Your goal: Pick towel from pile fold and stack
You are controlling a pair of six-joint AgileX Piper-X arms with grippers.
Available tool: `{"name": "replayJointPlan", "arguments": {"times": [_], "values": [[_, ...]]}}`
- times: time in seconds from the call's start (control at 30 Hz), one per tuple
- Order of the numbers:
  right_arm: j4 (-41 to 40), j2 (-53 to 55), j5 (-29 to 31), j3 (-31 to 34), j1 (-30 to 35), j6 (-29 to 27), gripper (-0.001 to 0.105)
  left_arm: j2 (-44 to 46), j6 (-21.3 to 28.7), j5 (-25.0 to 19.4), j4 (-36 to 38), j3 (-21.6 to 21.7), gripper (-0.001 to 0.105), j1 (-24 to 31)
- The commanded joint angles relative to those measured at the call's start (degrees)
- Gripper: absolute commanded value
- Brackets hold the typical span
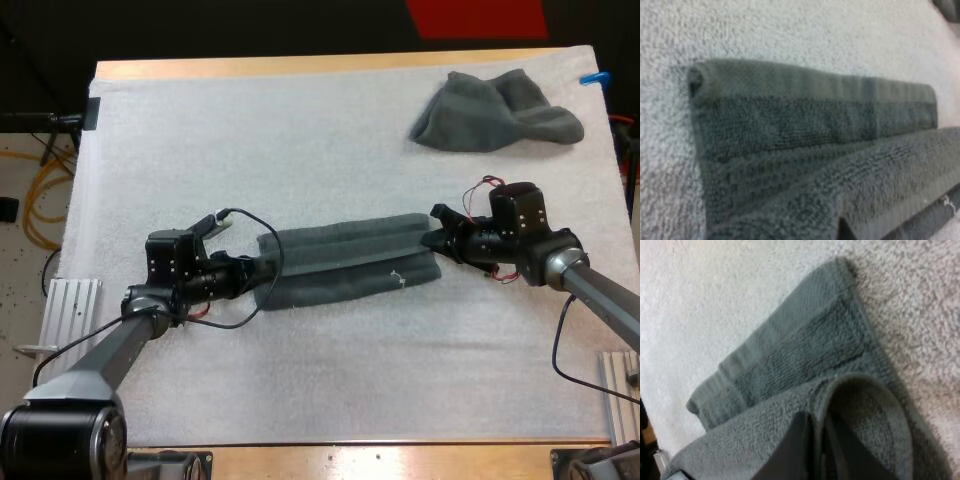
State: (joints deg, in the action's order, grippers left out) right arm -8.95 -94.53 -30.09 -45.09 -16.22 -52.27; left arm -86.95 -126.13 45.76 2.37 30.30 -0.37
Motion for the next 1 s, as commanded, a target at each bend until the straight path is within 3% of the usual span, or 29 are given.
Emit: {"name": "replayJointPlan", "arguments": {"times": [0.0,0.23,0.33,0.43,0.5,0.57,0.63,0.8,0.97], "values": [[0.14,0.19,1.41,-0.4,0.04,-0.22,0.0,-0.2,0.43,0.5,-1.1,0.0,0.0,0.25],[0.14,0.19,0.15,-0.4,0.04,-0.3,0.0,-0.67,0.23,1.27,-5.34,0.0,0.001,0.25],[1.01,0.24,-2.4,-0.4,0.04,-0.66,0.006,-0.67,0.3,1.27,-5.65,0.0,0.01,0.25],[3.04,0.32,-3.08,-0.4,0.04,-0.57,0.032,-0.67,0.4,1.27,-5.64,0.0,0.025,0.25],[5.67,0.32,-3.51,-0.4,0.04,-0.4,0.058,-0.67,0.4,1.27,-5.83,0.0,0.037,0.25],[10.13,0.32,-3.65,-0.4,0.04,-0.47,0.074,-0.67,0.4,1.27,-7.17,0.0,0.047,0.25],[14.9,0.32,-3.65,-0.4,0.04,-0.55,0.075,-0.67,0.4,1.86,-9.28,0.0,0.049,0.25],[28.49,0.77,-3.65,-0.4,0.04,-0.55,0.065,-0.67,-1.31,4.77,-15.48,2.56,0.049,0.25],[29.47,3.41,-3.65,-0.43,0.04,-1.81,0.065,0.96,-1.31,11.58,-16.02,6.68,0.049,0.25]]}}
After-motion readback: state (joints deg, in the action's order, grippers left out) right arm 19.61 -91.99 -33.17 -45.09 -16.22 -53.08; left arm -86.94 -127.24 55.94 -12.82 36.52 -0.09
